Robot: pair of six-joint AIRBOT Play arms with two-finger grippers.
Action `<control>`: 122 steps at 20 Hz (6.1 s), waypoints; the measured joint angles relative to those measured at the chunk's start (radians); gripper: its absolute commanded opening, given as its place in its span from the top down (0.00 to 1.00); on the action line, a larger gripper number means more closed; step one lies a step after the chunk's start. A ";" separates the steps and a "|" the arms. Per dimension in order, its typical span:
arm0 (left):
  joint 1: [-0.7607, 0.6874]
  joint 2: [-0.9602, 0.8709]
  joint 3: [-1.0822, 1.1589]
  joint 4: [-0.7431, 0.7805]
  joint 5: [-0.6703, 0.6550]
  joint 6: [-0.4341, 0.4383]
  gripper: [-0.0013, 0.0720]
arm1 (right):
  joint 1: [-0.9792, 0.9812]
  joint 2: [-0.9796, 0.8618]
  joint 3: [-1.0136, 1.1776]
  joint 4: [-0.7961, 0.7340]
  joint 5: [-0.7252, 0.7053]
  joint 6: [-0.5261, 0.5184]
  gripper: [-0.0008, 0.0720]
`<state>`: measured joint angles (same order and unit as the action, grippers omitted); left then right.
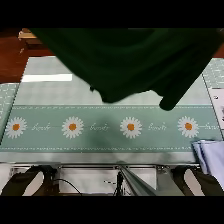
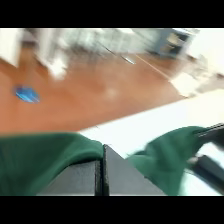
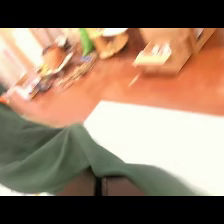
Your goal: Fold the shirts.
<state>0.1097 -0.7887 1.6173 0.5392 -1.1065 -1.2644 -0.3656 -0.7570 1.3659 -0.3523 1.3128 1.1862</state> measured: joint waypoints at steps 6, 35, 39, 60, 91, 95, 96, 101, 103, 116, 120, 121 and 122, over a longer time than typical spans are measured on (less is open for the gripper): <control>0.039 0.163 0.041 0.172 -0.041 -0.066 0.94 | -0.002 0.019 0.257 -0.097 0.038 0.172 0.96; 0.045 -0.060 -0.793 0.698 -0.030 -0.060 0.76 | 0.764 -0.651 -0.150 -0.798 -0.232 0.374 0.72; 0.045 -0.141 -0.790 0.591 0.010 -0.057 0.06 | 0.769 -0.658 -0.113 -0.812 -0.212 0.323 0.36; -0.336 -0.192 -1.079 0.303 -0.137 -0.172 0.05 | 0.225 -0.357 -0.327 -1.144 0.061 0.233 0.37; -0.608 -0.641 -1.008 -0.048 0.208 -0.109 0.94 | 0.180 -0.355 -0.479 -1.064 0.025 0.186 0.39; -0.608 -0.639 -1.004 -0.036 0.129 -0.040 0.94 | 0.140 -0.355 -0.520 -1.058 0.008 0.181 0.39; -0.608 -0.629 -1.003 -0.032 0.121 -0.026 0.94 | 0.120 -0.355 -0.541 -1.033 0.002 0.172 0.39; -0.608 -0.544 -1.001 -0.047 0.068 -0.001 0.94 | 0.032 -0.355 -0.667 -0.758 -0.016 0.035 0.29; -0.608 -0.504 -1.001 -0.049 0.056 0.002 0.94 | 0.020 -0.355 -0.712 -0.647 -0.036 -0.028 0.29; -0.606 -0.374 -0.975 -0.053 0.019 -0.003 0.94 | 0.111 -0.391 -0.848 -0.434 -0.312 -0.094 0.91; -0.575 -0.356 -0.919 -0.053 0.002 -0.004 0.94 | 0.198 -0.425 -0.844 -0.392 -0.359 -0.091 0.96; -0.556 -0.343 -0.896 -0.053 -0.009 -0.004 0.94 | 0.205 -0.416 -0.833 -0.383 -0.360 -0.095 0.96; -0.533 -0.327 -0.870 -0.053 -0.022 -0.004 0.94 | 0.206 -0.397 -0.814 -0.379 -0.351 -0.098 0.96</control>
<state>-0.4229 -1.1152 0.7475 0.4862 -1.1282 -1.2682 -0.1593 -1.1538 0.5518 -0.7311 0.9619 1.0878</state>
